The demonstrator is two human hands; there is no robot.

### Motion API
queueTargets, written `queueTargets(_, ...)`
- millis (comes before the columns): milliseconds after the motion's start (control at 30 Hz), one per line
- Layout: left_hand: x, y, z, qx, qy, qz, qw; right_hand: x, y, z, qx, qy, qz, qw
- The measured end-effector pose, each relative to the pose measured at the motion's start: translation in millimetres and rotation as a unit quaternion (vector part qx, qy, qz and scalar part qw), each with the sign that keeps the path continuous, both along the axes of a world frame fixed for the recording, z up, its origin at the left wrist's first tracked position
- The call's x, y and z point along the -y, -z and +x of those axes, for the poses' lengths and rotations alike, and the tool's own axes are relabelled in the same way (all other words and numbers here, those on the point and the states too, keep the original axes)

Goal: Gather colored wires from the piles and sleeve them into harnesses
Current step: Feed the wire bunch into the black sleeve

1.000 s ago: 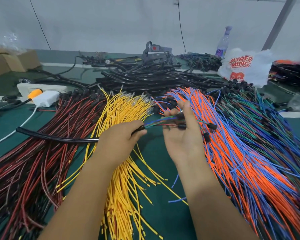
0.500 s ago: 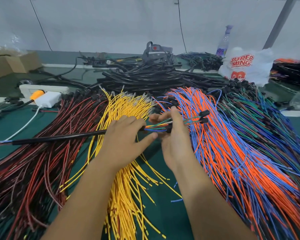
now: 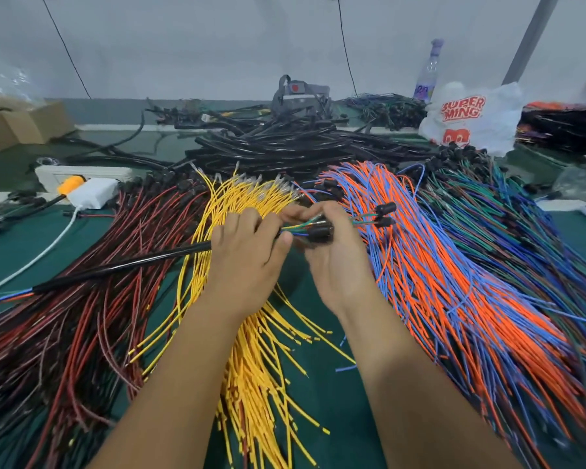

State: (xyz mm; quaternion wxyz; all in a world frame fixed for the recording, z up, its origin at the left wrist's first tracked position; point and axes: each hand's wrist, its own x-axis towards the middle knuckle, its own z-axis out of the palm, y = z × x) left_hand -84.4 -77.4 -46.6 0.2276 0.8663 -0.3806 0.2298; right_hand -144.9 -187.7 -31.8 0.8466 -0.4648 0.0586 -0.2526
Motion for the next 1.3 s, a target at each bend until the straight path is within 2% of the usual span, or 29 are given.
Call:
queueTargets(100,-2.2,0.6,-0.2,-0.014,0.01,-0.014,1.0,-8.4,1.5,2.7,-0.041,0.022,-0.048,0.998)
queueTargets(333,-3.4,2.3,2.4,-0.001,-0.008,-0.019,1.0,-1.6,2.5,-4.4,-0.002,-0.015,0.055,0.998)
queueTargets(567,0.0,1.6,8.0,-0.108,-0.066,-0.044,0.991,-4.2,4.5,-3.1,-0.028,0.032,-0.076,0.996)
queueTargets(667,-2.3,4.1,9.3,-0.091,-0.059,-0.048,0.993,-3.0,6.5,-2.7,-0.037,0.053,-0.118,0.991)
queueTargets(833,-3.9,6.8,14.2,-0.086,-0.051,-0.075,0.992,-3.7,11.0,-0.6,-0.036,0.011,-0.076,0.996)
queueTargets(967,-3.5,4.3,13.5,-0.124,-0.058,-0.087,0.987,-6.6,10.8,-2.3,-0.061,0.023,-0.111,0.992)
queueTargets(1133,-5.9,3.8,11.7,-0.123,-0.057,-0.036,0.99,-13.4,14.8,0.3,-0.069,0.035,-0.134,0.988)
queueTargets(1300,-7.3,1.5,11.2,-0.127,-0.054,-0.029,0.99,-8.7,14.9,0.3,-0.055,0.01,-0.135,0.989)
